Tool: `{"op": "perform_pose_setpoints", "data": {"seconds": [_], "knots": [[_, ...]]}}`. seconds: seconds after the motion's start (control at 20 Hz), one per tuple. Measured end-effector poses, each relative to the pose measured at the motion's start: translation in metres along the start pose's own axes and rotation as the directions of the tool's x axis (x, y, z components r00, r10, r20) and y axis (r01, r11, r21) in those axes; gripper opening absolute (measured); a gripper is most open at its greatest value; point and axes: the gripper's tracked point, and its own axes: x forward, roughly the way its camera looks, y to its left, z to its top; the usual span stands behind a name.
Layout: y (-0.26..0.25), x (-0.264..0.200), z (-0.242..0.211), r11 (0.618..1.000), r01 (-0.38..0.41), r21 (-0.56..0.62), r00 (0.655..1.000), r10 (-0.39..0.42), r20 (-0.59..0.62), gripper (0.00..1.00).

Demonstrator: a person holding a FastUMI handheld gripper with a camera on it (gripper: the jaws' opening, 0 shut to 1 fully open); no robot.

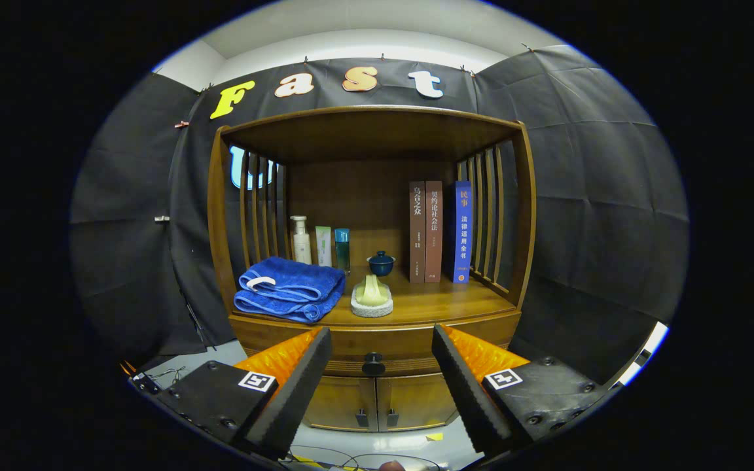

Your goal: Pull open the drawer, take out the items inside it, and place them on the countertop above the cabinet.

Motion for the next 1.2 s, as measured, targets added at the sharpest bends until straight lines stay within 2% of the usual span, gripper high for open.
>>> {"op": "perform_pose_setpoints", "data": {"seconds": [0.6, 1.2], "knots": [[0.007, -0.024, 0.049, 1.0, -0.023, 0.011, 0.999, 0.023, 0.034, 1.0], [0.004, -0.027, 0.068, 0.999, -0.027, 0.019, 0.999, 0.027, 0.043, 1.0]]}}
